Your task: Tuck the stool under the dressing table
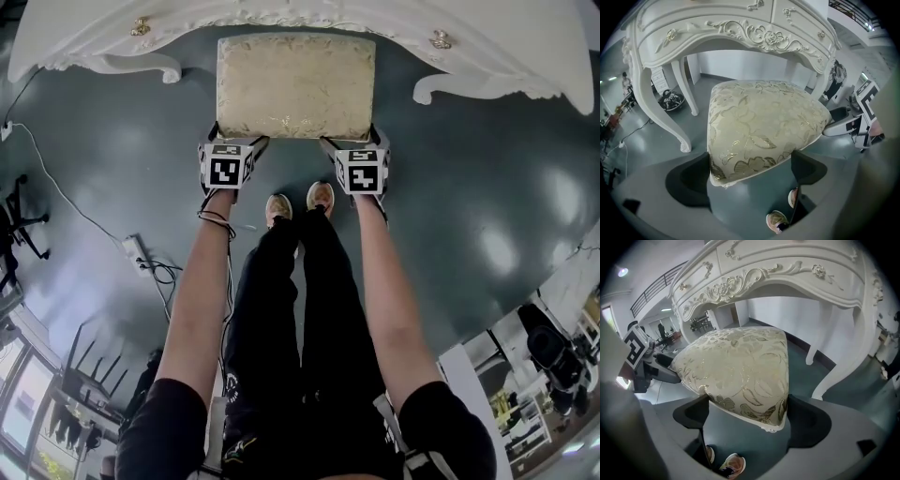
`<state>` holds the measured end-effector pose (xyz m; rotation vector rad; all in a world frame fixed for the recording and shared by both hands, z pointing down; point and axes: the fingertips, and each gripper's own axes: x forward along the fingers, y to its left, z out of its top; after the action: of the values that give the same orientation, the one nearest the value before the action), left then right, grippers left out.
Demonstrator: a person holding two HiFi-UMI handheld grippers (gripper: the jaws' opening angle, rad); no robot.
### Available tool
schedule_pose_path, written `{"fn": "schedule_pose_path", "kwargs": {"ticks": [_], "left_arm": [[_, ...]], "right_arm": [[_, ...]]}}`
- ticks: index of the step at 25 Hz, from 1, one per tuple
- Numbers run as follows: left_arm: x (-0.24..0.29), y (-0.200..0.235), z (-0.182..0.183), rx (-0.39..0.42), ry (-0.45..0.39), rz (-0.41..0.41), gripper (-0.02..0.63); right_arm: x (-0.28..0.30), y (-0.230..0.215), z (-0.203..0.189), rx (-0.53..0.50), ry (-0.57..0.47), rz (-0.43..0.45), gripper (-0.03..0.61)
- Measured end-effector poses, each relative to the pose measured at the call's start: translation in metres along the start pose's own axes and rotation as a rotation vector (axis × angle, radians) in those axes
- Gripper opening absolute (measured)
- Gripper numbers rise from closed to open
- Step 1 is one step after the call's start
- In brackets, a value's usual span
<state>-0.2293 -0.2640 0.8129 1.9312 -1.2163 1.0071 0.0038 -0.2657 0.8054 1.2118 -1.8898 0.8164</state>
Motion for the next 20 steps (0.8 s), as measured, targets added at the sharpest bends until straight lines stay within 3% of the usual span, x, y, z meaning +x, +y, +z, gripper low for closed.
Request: {"fn": "schedule_pose_path", "kwargs": {"ticks": [7,12,20], "left_arm": [[0.017,0.017,0.036,-0.022,-0.039,0.014,0.528],[0.029,0.037,0.057,-0.116,-0.075,0.033,0.534],[0.045,0.048,0.089,-0.122,-0.109,0.046,0.534]], "right_arm": [[0.016,-0.014,0.034,0.071,-0.038,-0.038,0.531],[0.028,-0.018,0.054,0.131,-0.073,-0.074,0.526],[0.043,-0.035,0.082,0.203,-0.118,-0.125,0.522]]}}
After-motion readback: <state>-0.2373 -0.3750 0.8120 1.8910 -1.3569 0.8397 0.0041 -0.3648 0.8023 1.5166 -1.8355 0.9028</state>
